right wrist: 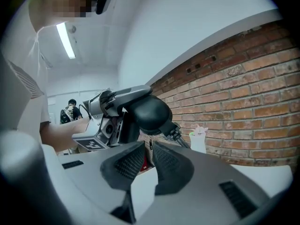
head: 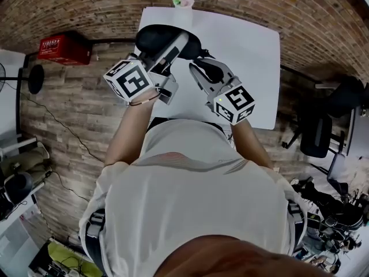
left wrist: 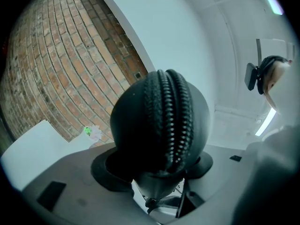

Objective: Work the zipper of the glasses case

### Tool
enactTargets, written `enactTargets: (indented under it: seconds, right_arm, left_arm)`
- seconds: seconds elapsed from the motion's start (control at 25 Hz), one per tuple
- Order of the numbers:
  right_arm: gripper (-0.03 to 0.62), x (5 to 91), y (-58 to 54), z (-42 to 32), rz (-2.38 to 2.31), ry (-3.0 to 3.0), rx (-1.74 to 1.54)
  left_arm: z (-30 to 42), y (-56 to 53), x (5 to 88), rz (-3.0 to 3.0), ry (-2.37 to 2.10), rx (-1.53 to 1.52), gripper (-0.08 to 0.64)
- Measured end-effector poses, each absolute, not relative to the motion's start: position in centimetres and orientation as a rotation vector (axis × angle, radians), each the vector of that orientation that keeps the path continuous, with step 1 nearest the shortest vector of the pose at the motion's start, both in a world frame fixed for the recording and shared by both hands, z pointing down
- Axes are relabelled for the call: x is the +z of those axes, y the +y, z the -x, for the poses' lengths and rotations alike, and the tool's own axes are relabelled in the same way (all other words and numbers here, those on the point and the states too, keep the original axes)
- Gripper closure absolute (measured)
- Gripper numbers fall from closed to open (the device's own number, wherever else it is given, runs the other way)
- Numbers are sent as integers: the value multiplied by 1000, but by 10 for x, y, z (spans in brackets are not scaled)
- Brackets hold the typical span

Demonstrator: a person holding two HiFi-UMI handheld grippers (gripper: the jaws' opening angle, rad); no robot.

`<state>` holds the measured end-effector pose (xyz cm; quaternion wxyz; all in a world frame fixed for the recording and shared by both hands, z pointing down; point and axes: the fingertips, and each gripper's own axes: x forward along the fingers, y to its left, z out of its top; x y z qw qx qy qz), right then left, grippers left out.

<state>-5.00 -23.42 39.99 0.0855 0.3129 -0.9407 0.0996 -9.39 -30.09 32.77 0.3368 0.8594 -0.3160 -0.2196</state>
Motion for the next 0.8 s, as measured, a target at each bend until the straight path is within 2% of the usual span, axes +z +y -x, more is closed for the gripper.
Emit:
enactTargets:
  seconds: [0.32,0.8]
  right_arm:
    - [536,401,-234,49,-962,-2793,274]
    - [538,410,-237,42,-1022,-2697,149]
  left_arm:
    - [92,-298,329,-2267,-853,-537,295]
    - [91,-297,339,-2252,-894,-514,295]
